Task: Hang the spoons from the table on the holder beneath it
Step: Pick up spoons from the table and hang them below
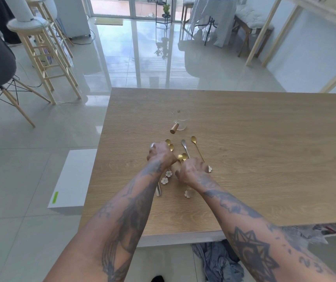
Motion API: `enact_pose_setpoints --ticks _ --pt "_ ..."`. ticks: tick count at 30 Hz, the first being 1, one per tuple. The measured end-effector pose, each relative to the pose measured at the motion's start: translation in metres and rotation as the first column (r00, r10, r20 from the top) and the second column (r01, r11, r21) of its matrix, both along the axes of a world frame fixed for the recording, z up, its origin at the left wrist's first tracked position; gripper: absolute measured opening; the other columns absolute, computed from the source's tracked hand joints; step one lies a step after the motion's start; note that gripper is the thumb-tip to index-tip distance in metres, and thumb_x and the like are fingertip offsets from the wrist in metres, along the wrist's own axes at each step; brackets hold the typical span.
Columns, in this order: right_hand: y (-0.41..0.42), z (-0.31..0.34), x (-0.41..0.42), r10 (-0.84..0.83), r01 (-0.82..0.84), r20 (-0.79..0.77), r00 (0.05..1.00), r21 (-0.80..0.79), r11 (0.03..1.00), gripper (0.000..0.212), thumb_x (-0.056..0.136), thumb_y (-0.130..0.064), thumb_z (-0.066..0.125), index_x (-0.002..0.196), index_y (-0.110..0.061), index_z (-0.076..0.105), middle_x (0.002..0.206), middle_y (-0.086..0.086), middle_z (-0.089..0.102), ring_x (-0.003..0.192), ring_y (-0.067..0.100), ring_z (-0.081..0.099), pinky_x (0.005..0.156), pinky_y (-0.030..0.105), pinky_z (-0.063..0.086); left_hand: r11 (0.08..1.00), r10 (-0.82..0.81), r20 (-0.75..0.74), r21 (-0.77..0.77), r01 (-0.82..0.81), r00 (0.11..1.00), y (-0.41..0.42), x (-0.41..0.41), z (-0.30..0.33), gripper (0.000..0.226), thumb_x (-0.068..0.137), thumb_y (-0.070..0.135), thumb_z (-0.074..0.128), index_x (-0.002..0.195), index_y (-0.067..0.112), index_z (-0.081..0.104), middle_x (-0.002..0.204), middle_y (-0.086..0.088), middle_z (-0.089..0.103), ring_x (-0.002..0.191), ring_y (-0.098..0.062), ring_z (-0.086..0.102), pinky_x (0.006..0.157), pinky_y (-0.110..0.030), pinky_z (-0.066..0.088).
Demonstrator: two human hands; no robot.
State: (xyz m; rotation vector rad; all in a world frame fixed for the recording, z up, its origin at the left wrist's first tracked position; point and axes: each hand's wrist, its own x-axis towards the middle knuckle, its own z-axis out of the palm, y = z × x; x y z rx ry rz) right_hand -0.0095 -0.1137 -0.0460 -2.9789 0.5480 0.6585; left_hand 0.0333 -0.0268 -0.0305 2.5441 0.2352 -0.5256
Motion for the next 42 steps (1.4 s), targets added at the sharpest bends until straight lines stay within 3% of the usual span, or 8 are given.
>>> enact_pose_setpoints --ticks 6,10,14,20,24,31,36,42 --pt "0.008 -0.003 -0.001 0.109 -0.108 -0.002 0.994 -0.108 0.988 0.031 0.090 -0.025 0.063 0.114 -0.006 0.062 0.110 0.010 0.059 0.085 0.021 0.055 0.068 0.031 0.050 0.999 0.008 0.002 -0.037 -0.008 1.000 0.008 0.004 0.001 0.020 0.089 0.017 0.072 0.105 0.006 0.068 0.087 -0.006 0.059 0.075 -0.017 0.057 0.061 -0.027 0.048" --pt "0.007 -0.004 -0.001 0.032 -0.032 0.006 0.999 -0.027 0.999 0.030 0.091 -0.026 0.064 0.114 -0.006 0.061 0.105 0.008 0.060 0.085 0.021 0.057 0.065 0.030 0.047 0.994 0.047 0.004 -0.098 -0.046 0.999 0.009 0.005 -0.001 0.025 0.090 0.019 0.073 0.074 0.014 0.054 0.070 0.000 0.045 0.058 -0.010 0.039 0.046 -0.023 0.032" --pt "0.003 -0.003 -0.005 -0.016 0.015 0.050 0.999 0.018 1.000 0.025 0.093 -0.034 0.061 0.098 -0.009 0.064 0.073 0.003 0.049 0.059 0.015 0.045 0.050 0.028 0.037 0.979 0.068 -0.004 -0.192 -0.067 0.998 0.013 0.006 0.004 0.038 0.086 0.025 0.078 0.066 0.016 0.047 0.069 0.001 0.049 0.059 -0.012 0.043 0.047 -0.023 0.034" --pt "-0.016 0.034 -0.008 -0.064 0.043 0.192 0.979 0.110 0.993 0.042 0.092 -0.043 0.059 0.064 -0.014 0.048 0.074 0.002 0.053 0.070 0.020 0.052 0.059 0.029 0.042 0.970 0.079 0.022 -0.231 -0.072 0.997 0.024 -0.003 0.027 0.034 0.084 0.027 0.077 0.065 0.016 0.052 0.064 0.001 0.050 0.052 -0.010 0.041 0.044 -0.025 0.032" --pt "-0.031 0.076 -0.014 -0.122 0.078 0.276 0.953 0.166 0.983 0.034 0.089 -0.036 0.057 0.064 -0.013 0.054 0.066 0.001 0.050 0.056 0.016 0.044 0.045 0.024 0.027 0.974 0.069 0.065 -0.222 -0.053 0.995 0.029 -0.017 0.050 0.031 0.083 0.027 0.076 0.066 0.014 0.053 0.072 -0.003 0.054 0.058 -0.013 0.045 0.046 -0.024 0.033" --pt "-0.048 0.157 -0.042 -0.136 -0.011 0.410 0.902 0.336 0.942 0.042 0.087 -0.036 0.059 0.051 -0.018 0.049 0.055 -0.001 0.046 0.049 0.015 0.041 0.044 0.025 0.027 0.960 0.113 0.223 -0.275 -0.048 0.968 0.032 -0.054 0.117 0.036 0.081 0.030 0.080 0.060 0.013 0.056 0.060 0.000 0.052 0.051 -0.011 0.044 0.045 -0.023 0.033" --pt "-0.056 0.215 -0.076 -0.139 -0.193 0.567 0.812 0.485 0.853 0.033 0.085 -0.032 0.058 0.070 -0.006 0.072 0.067 0.009 0.060 0.063 0.021 0.050 0.056 0.030 0.036 0.938 0.194 0.397 -0.342 -0.051 0.897 0.032 -0.097 0.172 0.022 0.081 0.027 0.077 0.080 0.005 0.080 0.087 -0.013 0.078 0.065 -0.016 0.063 0.060 -0.022 0.046" --pt "-0.069 0.257 -0.136 -0.150 -0.328 0.654 0.742 0.548 0.769 0.032 0.086 -0.030 0.059 0.075 -0.002 0.070 0.066 0.012 0.057 0.060 0.021 0.045 0.061 0.036 0.036 0.915 0.245 0.538 -0.403 -0.009 0.806 0.024 -0.168 0.209 0.026 0.083 0.031 0.073 0.094 0.010 0.083 0.100 -0.009 0.080 0.086 -0.020 0.070 0.073 -0.026 0.047"
